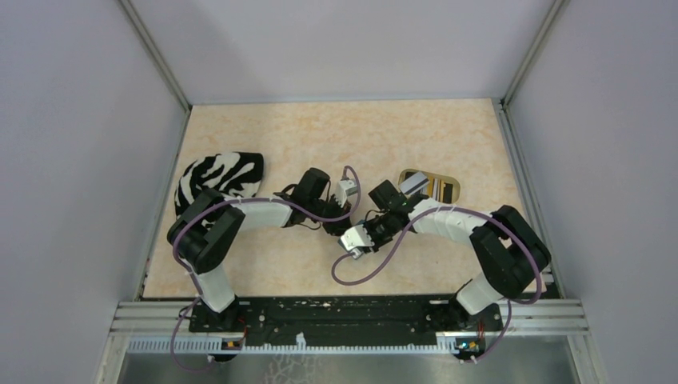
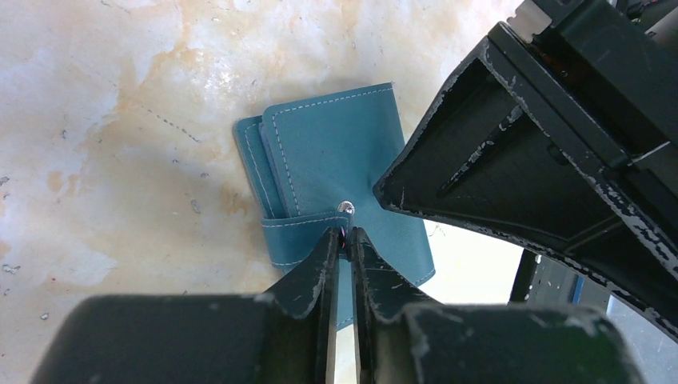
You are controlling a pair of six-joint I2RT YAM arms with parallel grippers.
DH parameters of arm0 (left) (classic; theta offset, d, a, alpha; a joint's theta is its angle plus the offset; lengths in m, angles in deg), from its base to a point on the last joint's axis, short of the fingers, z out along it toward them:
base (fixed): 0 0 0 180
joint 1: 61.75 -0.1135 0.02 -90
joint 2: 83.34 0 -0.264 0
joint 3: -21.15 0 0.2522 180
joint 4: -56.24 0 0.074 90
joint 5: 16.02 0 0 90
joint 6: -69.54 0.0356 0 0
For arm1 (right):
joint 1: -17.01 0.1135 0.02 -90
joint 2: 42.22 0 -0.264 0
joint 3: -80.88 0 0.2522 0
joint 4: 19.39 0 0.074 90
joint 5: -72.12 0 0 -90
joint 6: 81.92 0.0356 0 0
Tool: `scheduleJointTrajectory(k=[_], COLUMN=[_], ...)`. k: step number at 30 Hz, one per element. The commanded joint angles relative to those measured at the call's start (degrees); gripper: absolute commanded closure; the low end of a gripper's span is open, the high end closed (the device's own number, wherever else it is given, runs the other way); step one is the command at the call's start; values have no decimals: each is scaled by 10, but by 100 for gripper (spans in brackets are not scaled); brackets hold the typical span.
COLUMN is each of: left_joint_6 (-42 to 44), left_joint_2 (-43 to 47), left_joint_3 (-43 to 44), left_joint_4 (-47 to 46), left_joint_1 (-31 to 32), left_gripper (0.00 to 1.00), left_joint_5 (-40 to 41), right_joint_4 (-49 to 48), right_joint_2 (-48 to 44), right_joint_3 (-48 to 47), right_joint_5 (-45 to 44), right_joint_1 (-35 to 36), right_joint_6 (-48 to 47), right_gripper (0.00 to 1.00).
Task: Put the credit cards into the card holder
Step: Close the card holder at the center of the board.
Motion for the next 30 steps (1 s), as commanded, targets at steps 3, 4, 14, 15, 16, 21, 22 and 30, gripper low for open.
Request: scheduleJointTrajectory(k=[3,4,14,15,16,21,22,30], left_joint_6=[-10,-11,-18,-18,-18,-20,-21,-22], left_joint_2=[-8,-7,6,7,8,10,10,12], left_joint_3=[0,0,-1,-1,0,0,0,1], left_joint_4=[1,1,5,6,6,9,10,13], left_joint_1=[3,3,3,3,3,3,3,3], left_gripper=[84,83,80,80,79,80,80,78], left_joint_5=[10,10,9,9,8,10,10,3], right_joint_4=[25,26,31,31,31,32,32,34], right_joint_2=[12,12,16,16,16,17,17,19], right_joint_3=[-19,-19,-23,-23,-24,-25,-25,-27], right_joint_5=[-5,-5,-7,-7,-7,-8,-9,-11], right_joint_1=[-2,-2,-2,-2,-2,-3,-2,-2], right_joint_6=[-8,-7,-5,-5,-5,-3,-3,-3], right_gripper=[75,75,75,76,75,76,76,76])
